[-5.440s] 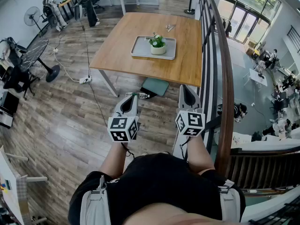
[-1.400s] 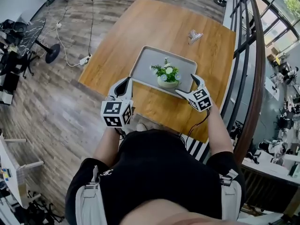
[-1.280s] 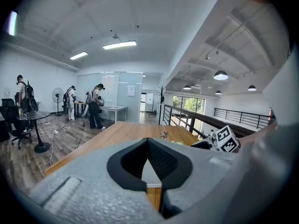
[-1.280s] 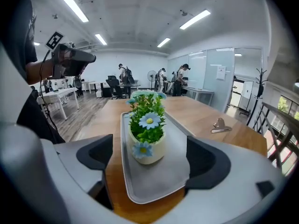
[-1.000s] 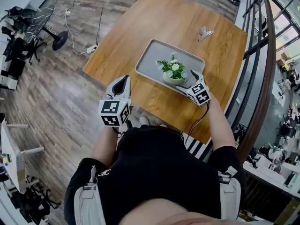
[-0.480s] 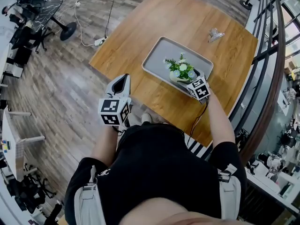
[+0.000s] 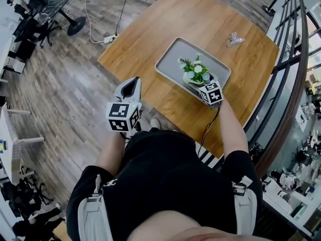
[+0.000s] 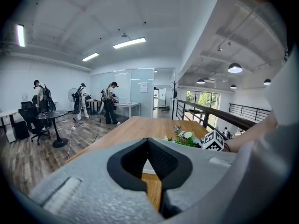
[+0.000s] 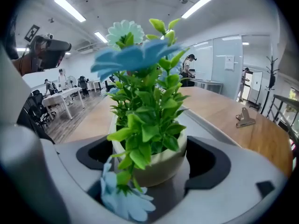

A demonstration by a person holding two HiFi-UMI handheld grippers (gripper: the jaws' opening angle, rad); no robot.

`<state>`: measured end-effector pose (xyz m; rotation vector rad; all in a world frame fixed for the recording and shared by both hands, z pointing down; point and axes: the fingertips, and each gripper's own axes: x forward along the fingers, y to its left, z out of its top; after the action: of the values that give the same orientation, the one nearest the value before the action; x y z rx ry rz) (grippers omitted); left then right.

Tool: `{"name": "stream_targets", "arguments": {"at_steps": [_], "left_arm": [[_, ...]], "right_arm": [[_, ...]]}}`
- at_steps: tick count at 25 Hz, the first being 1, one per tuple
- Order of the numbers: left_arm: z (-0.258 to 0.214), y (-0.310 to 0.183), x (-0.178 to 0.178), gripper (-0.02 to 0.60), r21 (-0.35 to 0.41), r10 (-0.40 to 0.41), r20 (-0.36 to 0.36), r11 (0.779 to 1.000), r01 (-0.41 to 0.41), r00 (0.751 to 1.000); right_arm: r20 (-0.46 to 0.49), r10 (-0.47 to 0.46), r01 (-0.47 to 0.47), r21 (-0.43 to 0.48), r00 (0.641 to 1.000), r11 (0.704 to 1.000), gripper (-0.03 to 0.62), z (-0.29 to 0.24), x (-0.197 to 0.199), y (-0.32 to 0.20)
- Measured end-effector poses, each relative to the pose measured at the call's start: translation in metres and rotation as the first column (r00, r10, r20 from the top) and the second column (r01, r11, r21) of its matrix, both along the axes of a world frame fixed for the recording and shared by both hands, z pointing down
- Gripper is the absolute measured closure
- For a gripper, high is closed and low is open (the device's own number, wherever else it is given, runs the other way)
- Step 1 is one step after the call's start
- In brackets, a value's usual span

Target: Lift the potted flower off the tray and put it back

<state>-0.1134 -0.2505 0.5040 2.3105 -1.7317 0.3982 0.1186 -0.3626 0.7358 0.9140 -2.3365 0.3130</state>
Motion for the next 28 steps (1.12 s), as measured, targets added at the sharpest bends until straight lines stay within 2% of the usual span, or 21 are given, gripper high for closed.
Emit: {"name": "stream_targets", "arguments": {"at_steps": [10, 18, 24, 28], "left_arm": [[0.005, 0.011, -0.012, 0.569, -0.024, -0.028, 0.021, 0.999, 0.028, 0.999], [0.004, 0.012, -0.014, 0.569, -0.013, -0.039, 0.019, 0.999, 0.039, 0.999], [-0.009, 0.014, -0.018, 0.569, 0.024, -0.028, 0.011, 0.999, 0.027, 1.000], [-0.018, 0.013, -0.021, 0.569, 0.038, -0.010, -0.003, 0.999, 0.010, 1.000]], "right_arm": [[-0.018, -0.014, 0.014, -0.014, 1.000, 1.000, 0.108, 0.005, -0.013, -0.018], [-0.082, 0.036, -0.042, -0.075, 0.996, 0.996, 0.104, 0.009, -0.012, -0.020], [-0.087, 0.137, -0.141, -0.044, 0.987, 0.989, 0.105, 0.007, -0.010, -0.013], [-0.064, 0.197, -0.197, 0.002, 0.978, 0.980, 0.108, -0.015, -0.012, -0.008]]}}
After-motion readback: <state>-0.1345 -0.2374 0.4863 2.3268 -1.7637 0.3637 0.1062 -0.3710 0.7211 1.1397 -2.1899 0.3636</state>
